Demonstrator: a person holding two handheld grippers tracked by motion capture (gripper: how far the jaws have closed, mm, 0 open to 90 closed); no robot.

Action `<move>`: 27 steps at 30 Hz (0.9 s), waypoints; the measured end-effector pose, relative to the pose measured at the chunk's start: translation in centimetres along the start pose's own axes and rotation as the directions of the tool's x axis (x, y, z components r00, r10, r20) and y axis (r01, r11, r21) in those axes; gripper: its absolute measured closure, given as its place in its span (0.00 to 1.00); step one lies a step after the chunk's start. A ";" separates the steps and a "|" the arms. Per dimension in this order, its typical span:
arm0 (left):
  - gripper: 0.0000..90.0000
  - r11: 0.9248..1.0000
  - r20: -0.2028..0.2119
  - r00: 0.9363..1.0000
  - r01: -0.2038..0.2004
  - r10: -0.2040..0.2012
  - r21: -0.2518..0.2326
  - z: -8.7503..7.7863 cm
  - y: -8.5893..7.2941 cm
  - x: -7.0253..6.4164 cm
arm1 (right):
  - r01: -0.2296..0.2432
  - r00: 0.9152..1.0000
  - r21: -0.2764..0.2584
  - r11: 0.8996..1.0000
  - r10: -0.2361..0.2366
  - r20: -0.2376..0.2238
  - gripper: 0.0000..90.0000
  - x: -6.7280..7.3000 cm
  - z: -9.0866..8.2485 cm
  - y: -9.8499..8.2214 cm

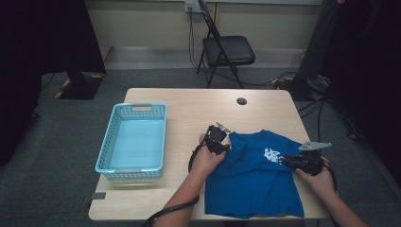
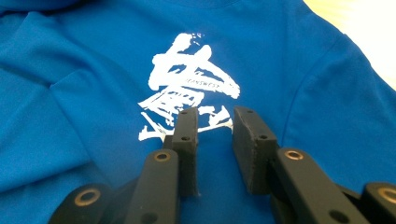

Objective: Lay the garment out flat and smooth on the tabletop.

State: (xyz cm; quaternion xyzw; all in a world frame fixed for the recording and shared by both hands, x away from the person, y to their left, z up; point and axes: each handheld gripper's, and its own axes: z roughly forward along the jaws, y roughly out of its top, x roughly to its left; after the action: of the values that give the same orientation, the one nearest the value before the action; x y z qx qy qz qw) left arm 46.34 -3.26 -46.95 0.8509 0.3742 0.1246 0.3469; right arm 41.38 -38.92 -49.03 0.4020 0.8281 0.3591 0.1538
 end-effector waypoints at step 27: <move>0.97 0.999 -0.122 0.992 0.001 -0.008 -0.052 -6.6 -1.2 3.1 | -0.003 1.000 -0.002 1.000 0.003 0.001 0.80 0.0 0.0 0.0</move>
State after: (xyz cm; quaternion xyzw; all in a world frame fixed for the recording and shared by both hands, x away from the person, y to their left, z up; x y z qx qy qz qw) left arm 44.69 2.85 -43.15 0.8316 0.3934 0.1854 0.3454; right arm 41.37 -38.94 -49.05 0.4033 0.8271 0.3599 0.1542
